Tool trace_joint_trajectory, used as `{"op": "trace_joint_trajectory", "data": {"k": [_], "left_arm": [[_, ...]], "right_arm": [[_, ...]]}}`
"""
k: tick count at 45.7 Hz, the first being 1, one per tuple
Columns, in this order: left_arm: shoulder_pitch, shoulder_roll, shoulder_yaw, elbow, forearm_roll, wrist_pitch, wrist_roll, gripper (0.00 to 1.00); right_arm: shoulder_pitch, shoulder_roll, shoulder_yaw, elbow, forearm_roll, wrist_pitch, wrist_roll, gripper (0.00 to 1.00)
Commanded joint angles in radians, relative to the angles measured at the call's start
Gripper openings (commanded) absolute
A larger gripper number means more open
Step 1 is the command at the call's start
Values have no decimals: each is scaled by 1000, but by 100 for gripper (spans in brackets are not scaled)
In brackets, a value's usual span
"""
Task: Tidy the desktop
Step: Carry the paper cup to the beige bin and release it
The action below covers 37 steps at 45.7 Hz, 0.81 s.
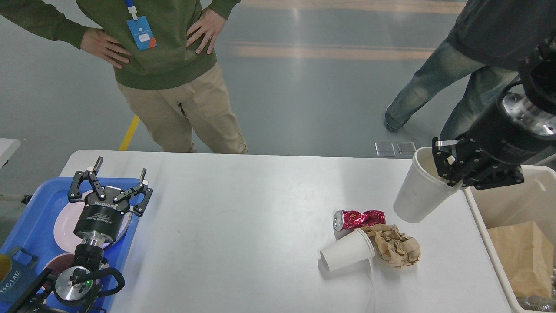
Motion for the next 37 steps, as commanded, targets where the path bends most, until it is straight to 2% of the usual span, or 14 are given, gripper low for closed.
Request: {"op": "trace_joint_trajectory", "data": {"k": [1,13,18,30,37], "left_arm": [[0,0,0,2,0,0,0,97],[0,0,1,2,0,0,0,97],[0,0,0,0,0,0,0,97],[0,0,1,0,0,0,0,97],[0,0,1,2,0,2,0,97]], "right_arm": [[1,-10,-44,-3,-2,-3,1,0],[-50,-85,-102,-49,-5,-31,-7,0],[-157,-182,-145,-135,-7,-94,-7,0],[-579,-378,-97,-457,-27,-209,-7,0],[-951,-395,63,-675,-30,-333,-7,0]]}}
